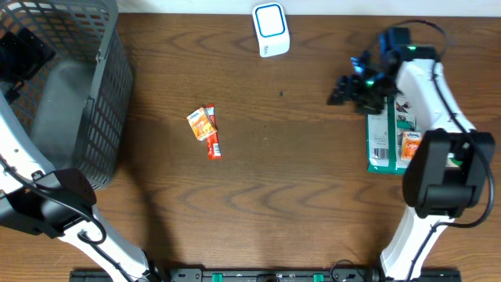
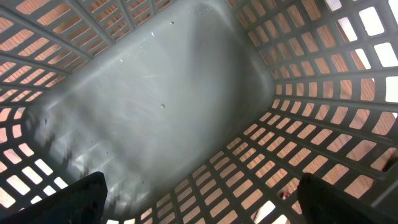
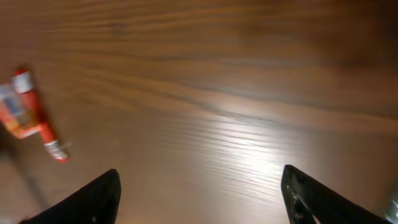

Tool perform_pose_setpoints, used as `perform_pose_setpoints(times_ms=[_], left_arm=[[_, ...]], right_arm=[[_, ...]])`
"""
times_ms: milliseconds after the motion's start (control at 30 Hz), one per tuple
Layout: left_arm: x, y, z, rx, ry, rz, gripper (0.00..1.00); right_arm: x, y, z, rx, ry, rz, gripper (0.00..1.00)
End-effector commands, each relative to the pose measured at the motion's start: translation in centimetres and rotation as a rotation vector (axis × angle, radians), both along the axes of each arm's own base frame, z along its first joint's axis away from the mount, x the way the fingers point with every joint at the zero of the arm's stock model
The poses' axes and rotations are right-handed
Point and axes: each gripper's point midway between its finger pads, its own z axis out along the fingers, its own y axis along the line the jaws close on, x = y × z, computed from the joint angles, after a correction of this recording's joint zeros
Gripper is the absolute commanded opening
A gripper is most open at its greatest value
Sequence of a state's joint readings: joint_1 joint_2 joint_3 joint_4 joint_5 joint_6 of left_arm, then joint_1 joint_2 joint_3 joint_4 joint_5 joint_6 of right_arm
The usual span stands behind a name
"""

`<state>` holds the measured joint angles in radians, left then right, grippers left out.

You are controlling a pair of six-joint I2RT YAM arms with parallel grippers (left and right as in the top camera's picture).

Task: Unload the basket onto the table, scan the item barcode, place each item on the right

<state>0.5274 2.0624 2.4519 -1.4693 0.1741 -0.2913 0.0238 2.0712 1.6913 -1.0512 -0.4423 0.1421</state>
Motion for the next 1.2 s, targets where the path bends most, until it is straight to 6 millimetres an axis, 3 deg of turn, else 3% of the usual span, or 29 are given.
perform_pose_setpoints(times_ms=[0,133,367,500,600,667,833,967,1167], left_arm=[[-0.3,-0.1,1.4,0.019,-0.030,0.002,0.98],[-0.3,-0.1,1.4,0.019,-0.030,0.002,0.98],[-0.3,-0.2,1.4,0.019,-0.030,0.001,0.98],[-0.3,-0.1,1.4,0.019,-0.030,0.002,0.98],[-0.3,-0.1,1.4,0.019,-0.030,0.002,0.98],[-0.3,-0.1,1.4,0.019,-0.029,0.002,0.98],[-0.3,-0.1,1.4,0.019,-0.030,0.002,0.98],[-0.3,-0.1,1.4,0.019,-0.030,0.002,0.98],[-0.3,-0.1,1.4,0.019,-0.030,0.002,0.98]], right_arm=[[-0.9,7.3,0.7,0.112,-0.029,0.151,0.75],[-1.5,14.2,0.8,0.092,-0.137,0.312,0.74],[-2.5,22.6,1.0,-0.045,-0.355,0.487,0.75],[-3.5,26.1,1.2,-0.141,-0.468,0.540,0.79],[-4.2,28.3,1.7,-0.233,-0.577,0.600,0.91],[-4.5,29.5,2.1,-0.269,-0.643,0.655,0.99],[-5.5,31.6,2.7,-0.254,-0.701,0.701,0.99],[-5.3,32.0,3.0,-0.247,-0.726,0.707,0.99],[-4.5,32.1,3.4,-0.238,-0.750,0.687,0.81]])
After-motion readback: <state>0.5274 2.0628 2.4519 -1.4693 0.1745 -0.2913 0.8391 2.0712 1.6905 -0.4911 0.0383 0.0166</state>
